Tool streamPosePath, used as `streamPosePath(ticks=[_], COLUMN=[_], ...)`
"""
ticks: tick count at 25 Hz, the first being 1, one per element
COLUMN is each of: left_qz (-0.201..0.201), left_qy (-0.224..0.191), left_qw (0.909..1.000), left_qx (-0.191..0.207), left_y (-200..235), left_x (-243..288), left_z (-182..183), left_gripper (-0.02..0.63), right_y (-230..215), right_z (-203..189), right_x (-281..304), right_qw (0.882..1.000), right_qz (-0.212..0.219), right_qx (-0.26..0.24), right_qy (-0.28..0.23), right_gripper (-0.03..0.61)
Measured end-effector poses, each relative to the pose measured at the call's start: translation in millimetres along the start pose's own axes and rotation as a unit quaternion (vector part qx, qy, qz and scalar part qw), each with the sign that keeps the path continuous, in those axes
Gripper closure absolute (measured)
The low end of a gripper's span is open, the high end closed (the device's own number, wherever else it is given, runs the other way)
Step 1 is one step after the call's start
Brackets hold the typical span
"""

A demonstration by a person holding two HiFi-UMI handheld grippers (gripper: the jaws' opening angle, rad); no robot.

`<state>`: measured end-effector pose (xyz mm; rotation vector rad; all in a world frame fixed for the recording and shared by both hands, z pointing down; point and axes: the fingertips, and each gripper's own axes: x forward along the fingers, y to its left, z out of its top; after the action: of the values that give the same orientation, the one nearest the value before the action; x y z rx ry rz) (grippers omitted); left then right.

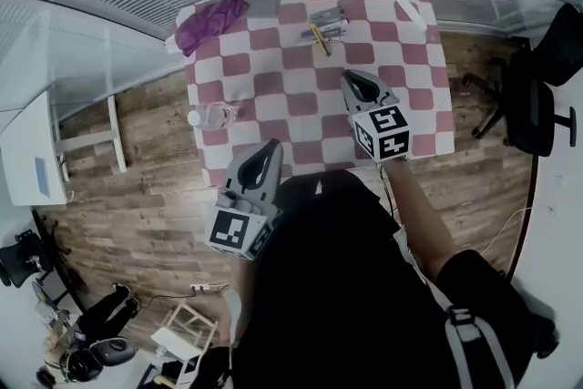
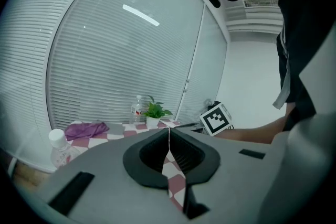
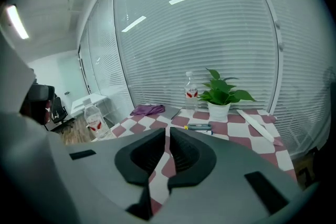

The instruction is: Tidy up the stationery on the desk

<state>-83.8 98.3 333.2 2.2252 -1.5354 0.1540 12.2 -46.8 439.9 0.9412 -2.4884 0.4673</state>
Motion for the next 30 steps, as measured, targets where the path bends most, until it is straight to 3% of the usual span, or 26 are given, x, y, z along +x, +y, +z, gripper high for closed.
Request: streamPosePath(ticks=[5, 11, 20, 30], left_qz=[0.032, 0.045, 0.038, 0.044], left_qy=[0.032, 0.02, 0.039, 0.051], left_qw=[0.9989, 0.9983, 0.9981, 0.9971], left_qx=[-0.009, -0.032, -0.028, -0.035], left_y=[5, 3, 9, 19], left_x=[18, 34, 44, 53], left_z=[-18, -21, -20, -22], left_gripper=[0.58, 0.58, 0.58, 0.58], right_y=[-16, -28, -51, -59], right_z=[-19, -40, -68, -92], right_x=[35, 68, 119, 162], right_qw=[0.999, 0.998, 0.995, 0.99], right_qz=[0.016, 0.025, -0.015, -0.048], right_qx=[-0.002, -0.008, -0.007, -0.003], right_qy=[0.036, 0.065, 0.1, 0.134], right_gripper=[0.518, 0.481, 0.428, 0.425])
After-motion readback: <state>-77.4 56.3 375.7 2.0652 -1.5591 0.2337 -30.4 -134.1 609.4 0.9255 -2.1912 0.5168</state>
